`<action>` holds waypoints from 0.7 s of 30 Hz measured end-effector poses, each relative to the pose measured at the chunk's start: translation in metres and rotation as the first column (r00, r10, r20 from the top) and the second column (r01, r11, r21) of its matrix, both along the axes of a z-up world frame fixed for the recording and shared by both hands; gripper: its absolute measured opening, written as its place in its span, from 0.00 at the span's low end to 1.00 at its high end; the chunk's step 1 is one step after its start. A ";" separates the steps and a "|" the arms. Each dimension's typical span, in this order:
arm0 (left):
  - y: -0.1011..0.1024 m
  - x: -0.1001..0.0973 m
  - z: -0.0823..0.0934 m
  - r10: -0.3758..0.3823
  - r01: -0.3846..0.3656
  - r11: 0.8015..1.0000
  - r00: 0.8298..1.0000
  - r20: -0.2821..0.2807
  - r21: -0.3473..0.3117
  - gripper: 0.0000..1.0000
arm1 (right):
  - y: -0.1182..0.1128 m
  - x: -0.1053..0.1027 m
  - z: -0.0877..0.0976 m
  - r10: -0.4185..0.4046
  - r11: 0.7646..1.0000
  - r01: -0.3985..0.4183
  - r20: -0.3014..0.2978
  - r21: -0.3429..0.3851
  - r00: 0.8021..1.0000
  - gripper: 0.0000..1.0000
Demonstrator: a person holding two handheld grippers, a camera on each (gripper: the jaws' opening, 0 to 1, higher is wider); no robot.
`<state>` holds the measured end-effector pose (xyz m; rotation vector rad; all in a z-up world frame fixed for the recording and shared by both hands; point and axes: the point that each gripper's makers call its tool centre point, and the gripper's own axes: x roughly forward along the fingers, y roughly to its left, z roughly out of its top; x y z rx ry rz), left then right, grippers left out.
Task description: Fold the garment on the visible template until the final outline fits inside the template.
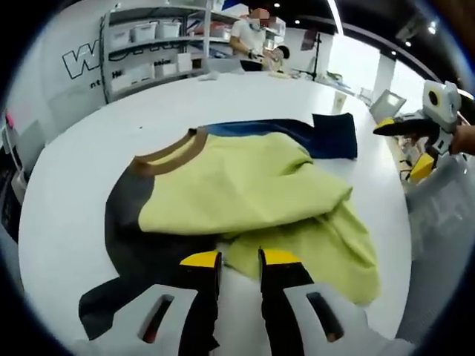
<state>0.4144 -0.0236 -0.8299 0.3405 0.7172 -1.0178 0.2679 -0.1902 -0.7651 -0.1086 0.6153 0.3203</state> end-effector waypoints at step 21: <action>-0.007 -0.010 -0.010 -0.102 0.094 0.992 0.989 0.104 0.086 0.10 | -0.002 -0.007 -0.003 -0.020 1.000 0.020 0.000 0.009 1.000 0.67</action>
